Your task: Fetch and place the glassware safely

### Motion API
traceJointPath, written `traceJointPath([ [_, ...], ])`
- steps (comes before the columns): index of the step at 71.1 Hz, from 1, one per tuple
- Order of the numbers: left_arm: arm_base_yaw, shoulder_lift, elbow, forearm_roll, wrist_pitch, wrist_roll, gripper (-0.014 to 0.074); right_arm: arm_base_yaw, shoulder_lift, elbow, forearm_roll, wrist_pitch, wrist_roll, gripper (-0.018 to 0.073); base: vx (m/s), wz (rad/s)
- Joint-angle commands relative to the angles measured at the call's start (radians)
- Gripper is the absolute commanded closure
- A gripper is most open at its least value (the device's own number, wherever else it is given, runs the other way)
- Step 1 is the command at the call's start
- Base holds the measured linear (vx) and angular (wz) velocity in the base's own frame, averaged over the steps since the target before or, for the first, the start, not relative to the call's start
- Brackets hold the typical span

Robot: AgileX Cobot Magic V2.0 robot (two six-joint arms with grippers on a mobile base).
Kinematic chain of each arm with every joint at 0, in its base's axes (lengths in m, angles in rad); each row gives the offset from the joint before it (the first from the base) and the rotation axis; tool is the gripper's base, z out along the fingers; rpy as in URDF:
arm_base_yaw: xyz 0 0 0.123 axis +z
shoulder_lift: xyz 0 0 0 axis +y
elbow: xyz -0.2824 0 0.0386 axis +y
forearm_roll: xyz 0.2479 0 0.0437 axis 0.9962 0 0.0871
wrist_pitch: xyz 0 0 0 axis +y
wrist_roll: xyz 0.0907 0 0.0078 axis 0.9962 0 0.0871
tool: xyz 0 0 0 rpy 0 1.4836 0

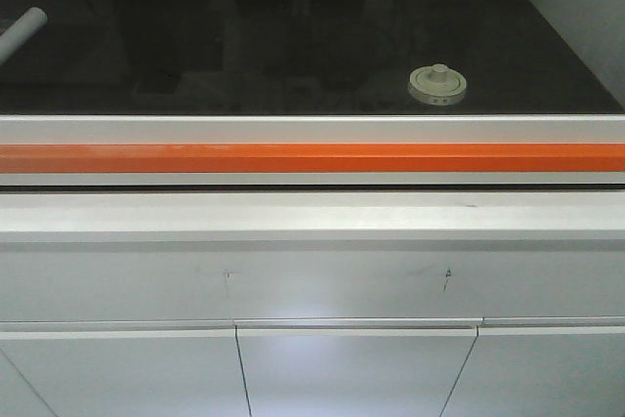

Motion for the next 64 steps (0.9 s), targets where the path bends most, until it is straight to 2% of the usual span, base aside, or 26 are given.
traceJointPath([
  [1, -0.006, 0.112, -0.090, -0.010, -0.048, -0.006, 0.0603, -0.007, 0.142, -0.105, -0.001, -0.014, 0.006, 0.0563, 0.00, 0.00],
  [14, -0.006, 0.318, -0.197, 0.016, 0.000, -0.006, 0.0603, -0.007, 0.371, -0.207, -0.002, 0.018, 0.004, 0.0563, 0.00, 0.00],
  [29, -0.006, 0.491, -0.207, 0.024, 0.073, -0.010, 0.0603, -0.007, 0.548, -0.199, 0.005, 0.020, 0.018, 0.0563, 0.00, 0.00],
  [37, -0.006, 0.546, -0.194, 0.024, 0.117, -0.010, 0.0603, -0.007, 0.576, -0.138, 0.004, -0.042, 0.060, 0.0563, 0.00, 0.00],
  [46, -0.006, 0.549, -0.109, 0.024, 0.013, -0.010, 0.0603, -0.007, 0.561, 0.001, -0.009, -0.161, 0.066, 0.0563, 0.00, 0.00],
  [56, -0.006, 0.548, 0.053, 0.028, -0.170, -0.009, 0.0603, -0.007, 0.520, 0.163, -0.010, -0.285, 0.066, 0.0563, 0.00, 0.00],
  [64, -0.006, 0.548, 0.165, 0.044, -0.321, -0.011, 0.0603, -0.007, 0.506, 0.253, -0.047, -0.396, 0.066, 0.0563, 0.00, 0.00],
])
